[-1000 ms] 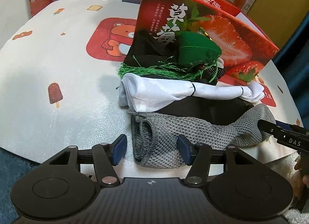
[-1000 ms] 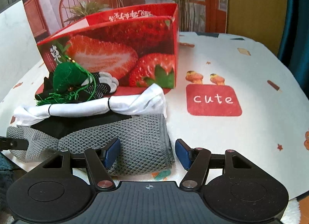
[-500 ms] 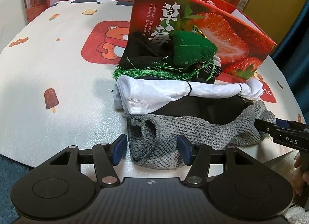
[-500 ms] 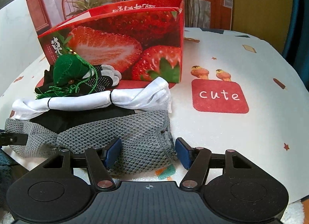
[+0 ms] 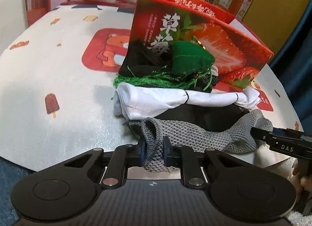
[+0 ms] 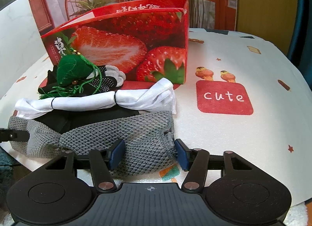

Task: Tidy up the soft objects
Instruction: 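Close both grippers on the edge of the grey knit cloth, then lift the grey knit cloth with both grippers and carry it over the red box, then lower the grey cloth into the red box and open both grippers, then move both grippers down to the green felt leaf-shaped pouch, then close both grippers on the green felt pouch, then lift the green pouch with both grippers and carry it over the box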

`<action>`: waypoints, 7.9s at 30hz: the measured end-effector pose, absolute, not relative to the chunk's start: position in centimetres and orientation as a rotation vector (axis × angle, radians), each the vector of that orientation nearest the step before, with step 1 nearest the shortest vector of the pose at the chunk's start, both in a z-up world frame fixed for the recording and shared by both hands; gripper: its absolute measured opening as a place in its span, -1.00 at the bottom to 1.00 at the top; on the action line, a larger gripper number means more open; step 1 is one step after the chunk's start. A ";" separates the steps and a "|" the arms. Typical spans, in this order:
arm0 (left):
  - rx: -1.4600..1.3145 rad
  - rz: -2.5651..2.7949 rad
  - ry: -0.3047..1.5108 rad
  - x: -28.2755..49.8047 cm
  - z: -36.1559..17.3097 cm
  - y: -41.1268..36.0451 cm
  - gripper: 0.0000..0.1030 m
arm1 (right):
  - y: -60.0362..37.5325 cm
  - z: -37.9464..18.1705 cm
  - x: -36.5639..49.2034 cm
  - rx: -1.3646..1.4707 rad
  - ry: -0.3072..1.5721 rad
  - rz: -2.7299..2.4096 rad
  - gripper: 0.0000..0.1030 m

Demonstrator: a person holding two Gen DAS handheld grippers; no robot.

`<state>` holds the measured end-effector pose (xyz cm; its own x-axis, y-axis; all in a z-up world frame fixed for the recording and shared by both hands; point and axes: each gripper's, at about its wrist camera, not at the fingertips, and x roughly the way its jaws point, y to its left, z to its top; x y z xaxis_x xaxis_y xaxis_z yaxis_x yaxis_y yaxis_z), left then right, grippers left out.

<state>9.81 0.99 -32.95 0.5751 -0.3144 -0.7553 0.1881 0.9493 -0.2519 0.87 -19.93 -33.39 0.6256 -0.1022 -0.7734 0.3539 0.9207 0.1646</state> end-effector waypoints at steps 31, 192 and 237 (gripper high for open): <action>-0.195 -0.260 0.535 8.5 -25.4 3.8 -0.84 | -19.6 -25.7 0.4 0.238 0.533 -0.184 -0.62; -0.184 -0.484 0.857 19.8 -29.4 -3.2 0.15 | -16.4 -30.3 13.2 0.036 0.734 0.110 0.02; -0.138 -0.593 0.379 21.5 -11.7 -5.9 0.17 | -18.8 -11.8 18.1 -0.172 0.341 0.118 -0.08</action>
<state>21.49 -5.86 -11.69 0.7628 -0.5686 -0.3080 0.5185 0.8224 -0.2340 18.11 -18.76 -11.75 0.9359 0.0856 -0.3416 -0.1436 0.9785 -0.1480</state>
